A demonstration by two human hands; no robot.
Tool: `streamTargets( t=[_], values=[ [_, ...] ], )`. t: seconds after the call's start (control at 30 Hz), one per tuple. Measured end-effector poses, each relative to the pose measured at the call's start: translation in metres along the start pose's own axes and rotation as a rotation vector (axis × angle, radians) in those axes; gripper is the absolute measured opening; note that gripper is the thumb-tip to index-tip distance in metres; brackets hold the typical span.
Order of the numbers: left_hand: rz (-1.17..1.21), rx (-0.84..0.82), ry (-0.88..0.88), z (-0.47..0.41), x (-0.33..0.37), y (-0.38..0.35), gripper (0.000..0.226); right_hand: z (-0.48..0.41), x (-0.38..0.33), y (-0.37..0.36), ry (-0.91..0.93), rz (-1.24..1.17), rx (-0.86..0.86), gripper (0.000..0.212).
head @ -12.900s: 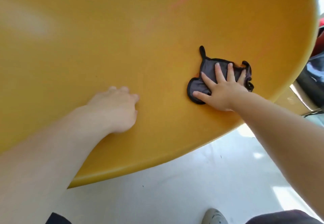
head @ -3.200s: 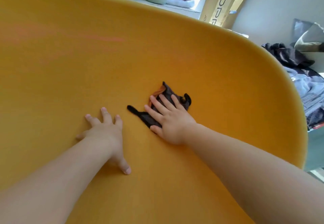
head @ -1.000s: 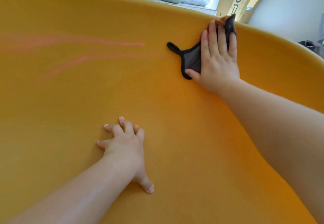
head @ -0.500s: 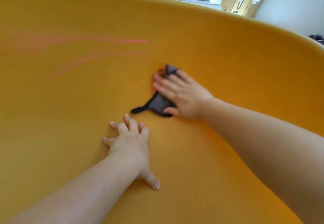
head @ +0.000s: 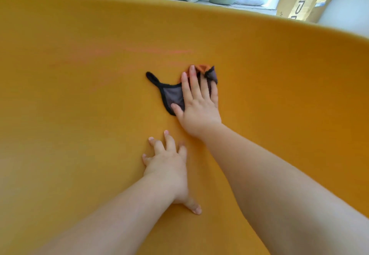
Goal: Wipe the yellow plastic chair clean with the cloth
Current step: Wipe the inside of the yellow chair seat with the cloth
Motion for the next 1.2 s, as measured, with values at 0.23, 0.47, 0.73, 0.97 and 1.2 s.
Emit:
streamTargets(
  t=[0.23, 0.47, 0.73, 0.97, 1.2],
  values=[
    [-0.057, 0.190, -0.105, 0.044, -0.048, -0.011, 0.123, 0.070, 0.042, -0.008, 0.333, 0.114, -0.269, 0.081],
    [-0.290, 0.098, 0.316, 0.101, -0.150, 0.015, 0.143, 0.011, 0.114, 0.031, -0.212, 0.290, 0.031, 0.104],
    [-0.202, 0.011, 0.336, 0.093, -0.158, 0.007, 0.144, -0.049, 0.001, 0.029, -0.422, -0.133, 0.168, 0.102],
    [-0.216, -0.035, 0.348, 0.089, -0.157, 0.004, 0.145, -0.040, -0.132, 0.018, 0.243, -0.128, 0.113, 0.102],
    [-0.211, -0.042, 0.341, 0.090, -0.159, 0.003, 0.145, -0.040, -0.078, 0.012, 0.467, 0.061, 0.228, 0.098]
  ],
)
Point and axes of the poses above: each hand's wrist, its own z-axis away from the middle knuckle, its own y-axis out of the back of the hand, x = y × z, the point moved 3 cm from there along -z, towards the middle knuckle, and after that the axes turned 12 degrees about -y, right-handed, at the moved point
